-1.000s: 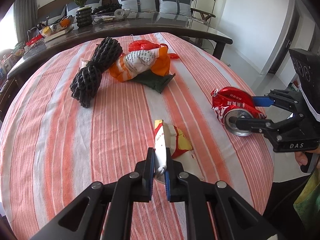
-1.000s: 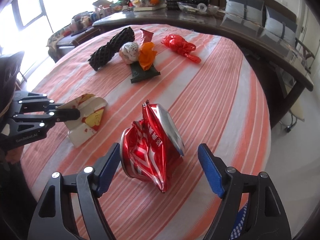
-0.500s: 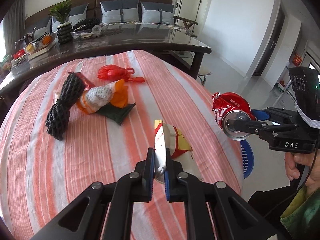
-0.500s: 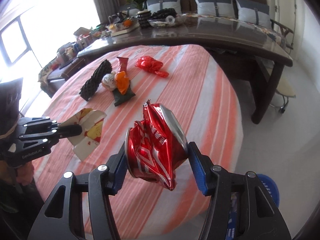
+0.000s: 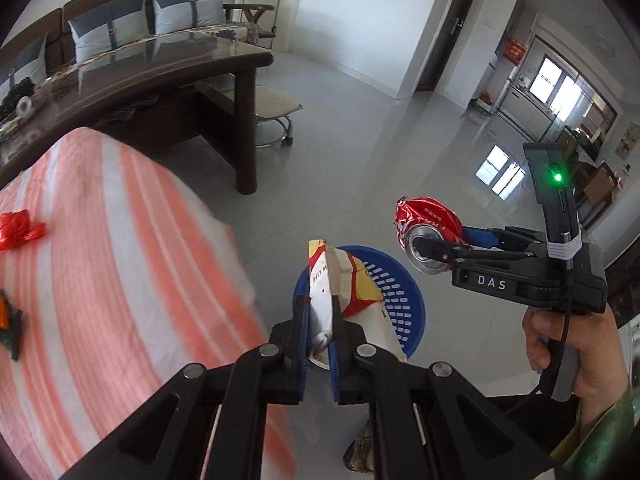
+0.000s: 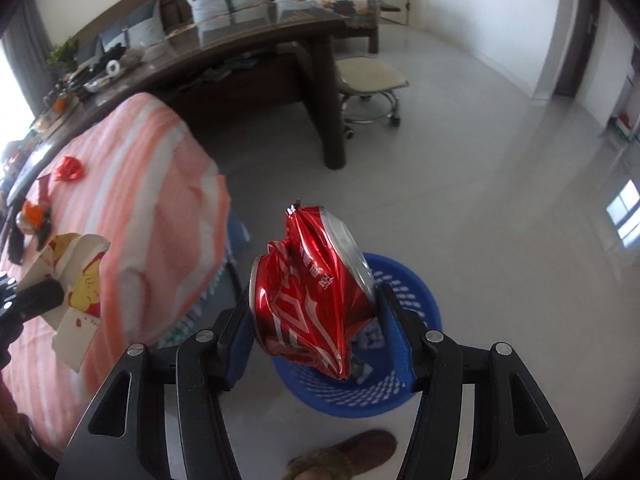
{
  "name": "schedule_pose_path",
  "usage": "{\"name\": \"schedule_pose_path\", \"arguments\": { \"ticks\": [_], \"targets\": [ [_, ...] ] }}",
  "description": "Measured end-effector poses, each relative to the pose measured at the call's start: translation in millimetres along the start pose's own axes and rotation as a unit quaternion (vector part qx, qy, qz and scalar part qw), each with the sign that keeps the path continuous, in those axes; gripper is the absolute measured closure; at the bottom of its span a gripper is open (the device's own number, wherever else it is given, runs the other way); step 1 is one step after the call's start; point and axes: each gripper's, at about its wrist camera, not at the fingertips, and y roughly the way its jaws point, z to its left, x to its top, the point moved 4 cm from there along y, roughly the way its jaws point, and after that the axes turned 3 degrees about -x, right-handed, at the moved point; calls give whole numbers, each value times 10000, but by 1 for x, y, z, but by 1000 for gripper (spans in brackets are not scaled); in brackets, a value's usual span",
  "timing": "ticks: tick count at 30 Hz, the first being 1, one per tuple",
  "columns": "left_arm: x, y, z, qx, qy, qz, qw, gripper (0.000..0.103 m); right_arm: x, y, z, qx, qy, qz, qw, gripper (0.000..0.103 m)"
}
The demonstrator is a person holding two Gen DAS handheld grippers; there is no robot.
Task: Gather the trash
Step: 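Carry the cup and can over the blue basket and open both tools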
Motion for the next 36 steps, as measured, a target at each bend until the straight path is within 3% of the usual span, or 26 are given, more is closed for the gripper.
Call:
{"name": "schedule_pose_path", "arguments": {
  "ticks": [6, 14, 33, 35, 36],
  "targets": [
    [18, 68, -40, -153, 331, 277, 9990, 94, -10, 19, -53, -221, 439, 217, 9986, 44],
    [16, 127, -48, -165, 406, 632, 9970, 94, -10, 30, -80, 110, 852, 382, 9956, 44],
    [12, 161, -60, -123, 594, 756, 9953, 91, -5, 52, -98, 386, 1269, 501, 9899, 43],
    [11, 167, -61, -42, 645, 798, 9947, 60, -5, 54, -99, 427, 1294, 532, 9892, 41],
    [11, 169, -60, 67, 650, 790, 9947, 38, -6, 54, -100, 408, 1327, 529, 9889, 34]
  ]
}}
